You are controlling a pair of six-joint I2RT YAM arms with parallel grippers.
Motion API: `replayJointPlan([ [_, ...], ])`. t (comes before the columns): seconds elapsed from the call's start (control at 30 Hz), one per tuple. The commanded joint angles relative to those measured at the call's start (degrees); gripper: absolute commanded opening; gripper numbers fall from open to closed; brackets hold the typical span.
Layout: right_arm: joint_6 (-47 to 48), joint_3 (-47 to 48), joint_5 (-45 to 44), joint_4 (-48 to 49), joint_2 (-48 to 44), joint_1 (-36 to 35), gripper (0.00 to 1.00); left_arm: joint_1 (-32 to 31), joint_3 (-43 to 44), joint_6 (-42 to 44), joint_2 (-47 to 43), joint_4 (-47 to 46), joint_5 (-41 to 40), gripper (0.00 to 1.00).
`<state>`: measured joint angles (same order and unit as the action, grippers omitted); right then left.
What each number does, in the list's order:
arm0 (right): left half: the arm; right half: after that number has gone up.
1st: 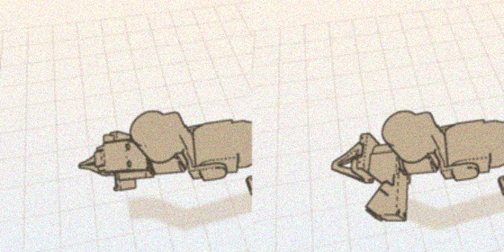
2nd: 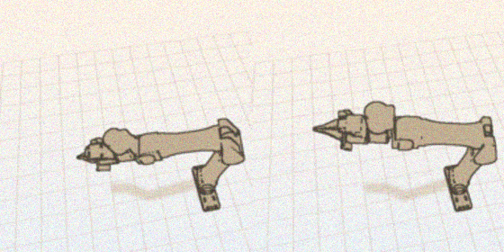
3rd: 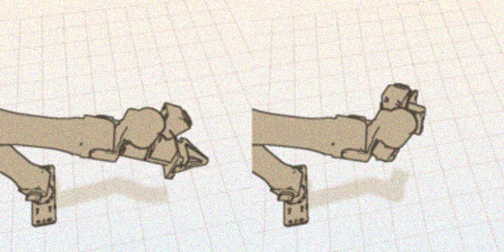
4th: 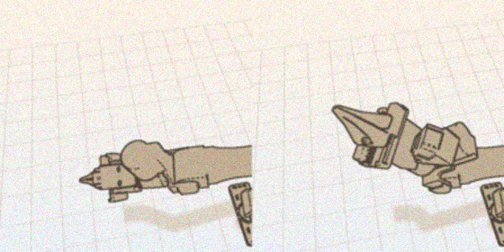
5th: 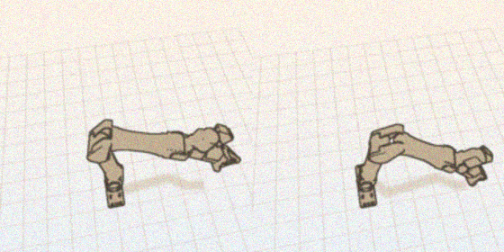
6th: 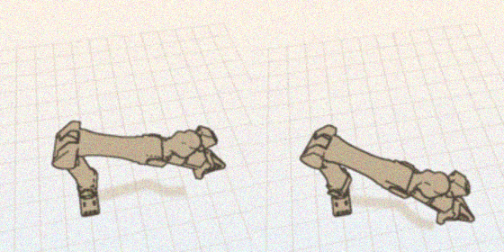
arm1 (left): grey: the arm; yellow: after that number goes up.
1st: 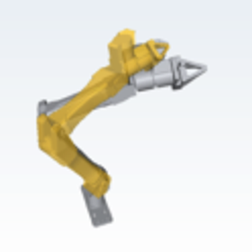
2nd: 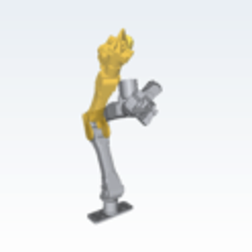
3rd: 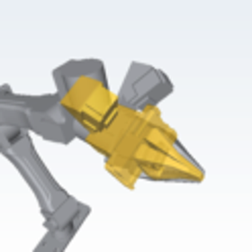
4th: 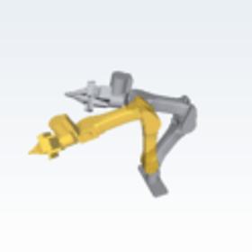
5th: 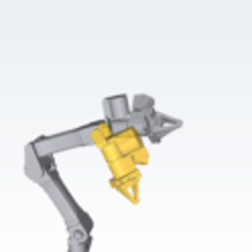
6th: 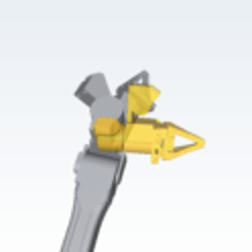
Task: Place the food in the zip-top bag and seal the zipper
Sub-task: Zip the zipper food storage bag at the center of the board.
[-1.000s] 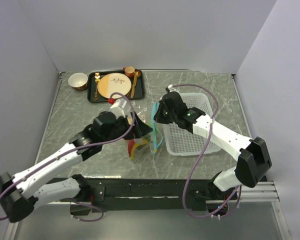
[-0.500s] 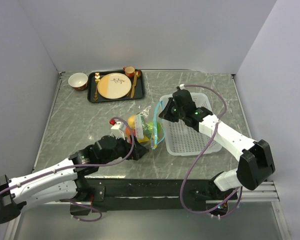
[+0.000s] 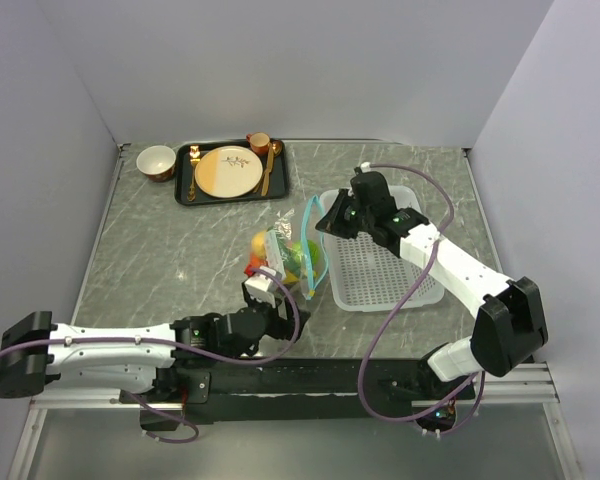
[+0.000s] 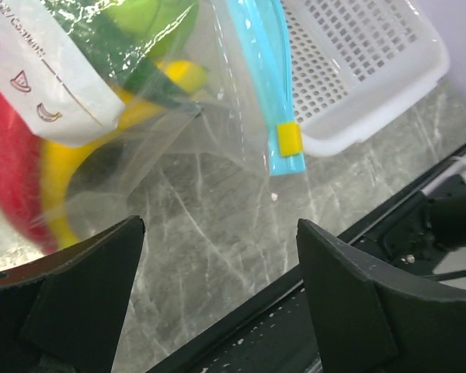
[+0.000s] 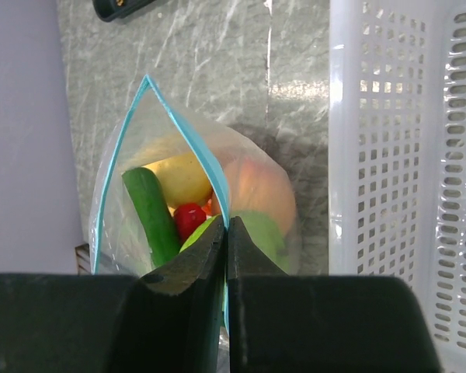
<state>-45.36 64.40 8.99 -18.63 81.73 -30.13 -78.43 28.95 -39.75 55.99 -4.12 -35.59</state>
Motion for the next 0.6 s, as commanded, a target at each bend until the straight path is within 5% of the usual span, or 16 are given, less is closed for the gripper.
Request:
replayJointPlan([
  [0.0,0.2,3.2,1.6,1.0,-0.9,0.8,0.1,-2.4,1.0,0.5,-0.1,-4.6,-10.2,0.83],
  [0.4,-0.7,3.4,3.5,0.6,-2.1,0.8,0.11,-2.4,4.4,2.4,6.7,-11.3,-11.7,0.78],
  [0.57,-1.0,2.8,4.3,1.1,-2.2,0.8,0.11,-2.4,4.1,1.3,6.8,-11.8,-13.4,0.63],
])
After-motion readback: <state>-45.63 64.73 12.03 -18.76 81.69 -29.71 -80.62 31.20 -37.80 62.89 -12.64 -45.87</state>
